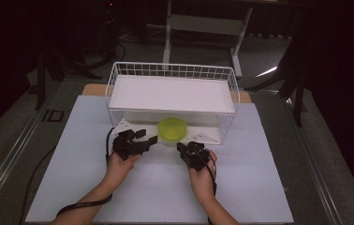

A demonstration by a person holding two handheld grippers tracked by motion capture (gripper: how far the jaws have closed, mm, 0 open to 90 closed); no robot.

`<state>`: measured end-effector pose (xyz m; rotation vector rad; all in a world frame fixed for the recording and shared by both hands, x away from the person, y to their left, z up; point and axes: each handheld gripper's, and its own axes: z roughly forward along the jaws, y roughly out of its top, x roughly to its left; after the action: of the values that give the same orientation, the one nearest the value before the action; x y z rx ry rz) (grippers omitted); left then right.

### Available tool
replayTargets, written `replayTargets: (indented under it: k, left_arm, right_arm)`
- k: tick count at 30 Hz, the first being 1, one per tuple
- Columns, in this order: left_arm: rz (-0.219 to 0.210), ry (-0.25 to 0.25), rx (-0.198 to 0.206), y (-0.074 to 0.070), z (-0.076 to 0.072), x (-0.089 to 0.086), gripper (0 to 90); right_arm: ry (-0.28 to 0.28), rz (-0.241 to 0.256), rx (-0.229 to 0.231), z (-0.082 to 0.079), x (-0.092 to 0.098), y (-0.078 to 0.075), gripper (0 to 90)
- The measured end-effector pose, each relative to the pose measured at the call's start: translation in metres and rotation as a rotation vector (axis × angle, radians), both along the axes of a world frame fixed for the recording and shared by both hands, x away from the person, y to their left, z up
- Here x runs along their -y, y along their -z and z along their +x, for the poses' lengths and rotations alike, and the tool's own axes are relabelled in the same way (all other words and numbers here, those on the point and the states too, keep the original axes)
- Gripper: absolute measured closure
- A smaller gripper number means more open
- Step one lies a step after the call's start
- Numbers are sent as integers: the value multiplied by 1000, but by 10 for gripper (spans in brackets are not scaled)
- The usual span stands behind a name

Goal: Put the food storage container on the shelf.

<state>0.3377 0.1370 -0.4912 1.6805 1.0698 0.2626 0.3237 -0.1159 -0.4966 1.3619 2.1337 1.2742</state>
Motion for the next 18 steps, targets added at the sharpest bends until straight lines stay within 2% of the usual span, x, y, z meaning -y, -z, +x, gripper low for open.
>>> replayTargets:
  k: [2,3,4,6,7,8,9,10,13,15,18]
  left_arm:
    - [-13,-11,11,1,-6,-4,232]
    - [0,-8,16,3,-11,-6,146]
    - [-2,17,10,5,-16,-9,108]
    - [-4,33,19,6,-19,-11,107]
    - [-4,52,29,8,-22,-12,57]
    - [3,62,41,9,-25,-13,57]
    - [10,63,55,10,-28,-14,17]
    - [23,50,64,11,-30,-15,17]
    - [7,4,98,14,-36,-18,17]
    - [-32,14,102,15,-37,-20,17]
    - [-31,9,123,14,-39,-21,17]
  right_arm:
    - [-8,-3,-8,1,-3,3,897]
    - [-8,-10,-12,3,-5,4,898]
    - [-8,-9,-15,5,-7,5,898]
    - [-5,-9,-21,7,-8,6,898]
    - [3,-12,-26,11,-10,7,898]
    - [3,-12,-26,11,-10,7,898]
    - [8,-7,-33,13,-10,8,899]
    - [13,-5,-33,15,-11,9,898]
    - [24,1,-41,21,-12,10,898]
    - [27,-2,-40,24,-14,10,898]
    - [33,2,-45,30,-17,11,898]
